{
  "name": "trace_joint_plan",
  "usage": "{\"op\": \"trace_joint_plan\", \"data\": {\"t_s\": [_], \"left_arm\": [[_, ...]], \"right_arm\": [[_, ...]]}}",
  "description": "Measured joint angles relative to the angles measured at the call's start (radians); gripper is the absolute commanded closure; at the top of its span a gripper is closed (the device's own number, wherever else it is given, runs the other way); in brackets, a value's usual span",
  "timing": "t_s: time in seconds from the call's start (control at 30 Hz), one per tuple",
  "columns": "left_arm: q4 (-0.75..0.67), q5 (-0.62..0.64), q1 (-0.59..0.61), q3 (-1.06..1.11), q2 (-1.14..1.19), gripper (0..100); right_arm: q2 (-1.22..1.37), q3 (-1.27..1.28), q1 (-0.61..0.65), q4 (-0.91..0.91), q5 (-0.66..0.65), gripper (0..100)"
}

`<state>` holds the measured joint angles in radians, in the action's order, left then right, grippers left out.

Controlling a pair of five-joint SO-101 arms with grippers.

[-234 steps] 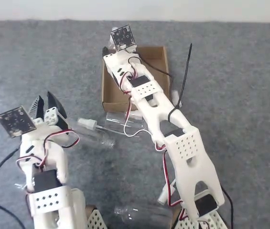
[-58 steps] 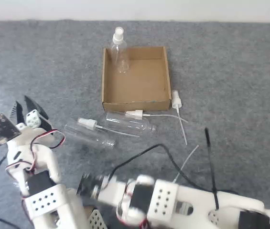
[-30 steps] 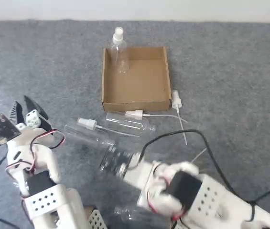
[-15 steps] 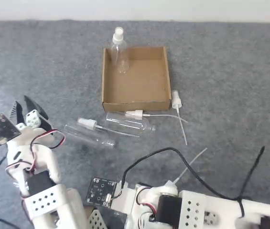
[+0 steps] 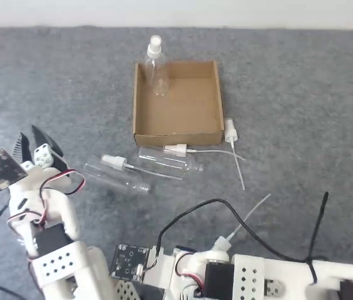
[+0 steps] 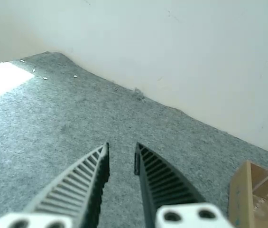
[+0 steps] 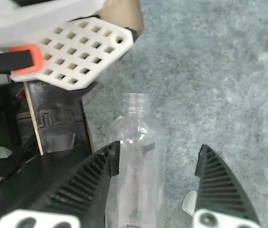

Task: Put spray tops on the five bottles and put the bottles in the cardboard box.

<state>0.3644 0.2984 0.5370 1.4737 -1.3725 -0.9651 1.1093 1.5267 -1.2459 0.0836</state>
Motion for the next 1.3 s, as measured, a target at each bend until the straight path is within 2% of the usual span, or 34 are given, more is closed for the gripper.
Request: {"op": "trace_joint_plan", "data": {"t_s": [0.17,0.33,0.5,0.67,0.87,1.13,1.3], "left_arm": [[0.0,0.0,0.0,0.0,0.0,92],[0.0,0.0,0.0,0.0,0.0,92],[0.0,0.0,0.0,0.0,0.0,92],[0.0,0.0,0.0,0.0,0.0,92],[0.0,0.0,0.0,0.0,0.0,92],[0.0,0.0,0.0,0.0,0.0,92],[0.0,0.0,0.0,0.0,0.0,92]], "right_arm": [[0.021,0.0,0.002,0.0,0.002,75.7],[0.169,-0.003,0.0,0.043,0.003,75.7],[0.302,-0.005,-0.094,0.052,0.003,75.7],[0.315,-0.011,-0.207,0.052,-0.006,76.8],[0.315,-0.011,-0.31,0.052,-0.077,91.2],[0.315,-0.014,-0.334,0.054,-0.087,91.7],[0.316,-0.083,-0.44,0.046,-0.089,91.8]]}}
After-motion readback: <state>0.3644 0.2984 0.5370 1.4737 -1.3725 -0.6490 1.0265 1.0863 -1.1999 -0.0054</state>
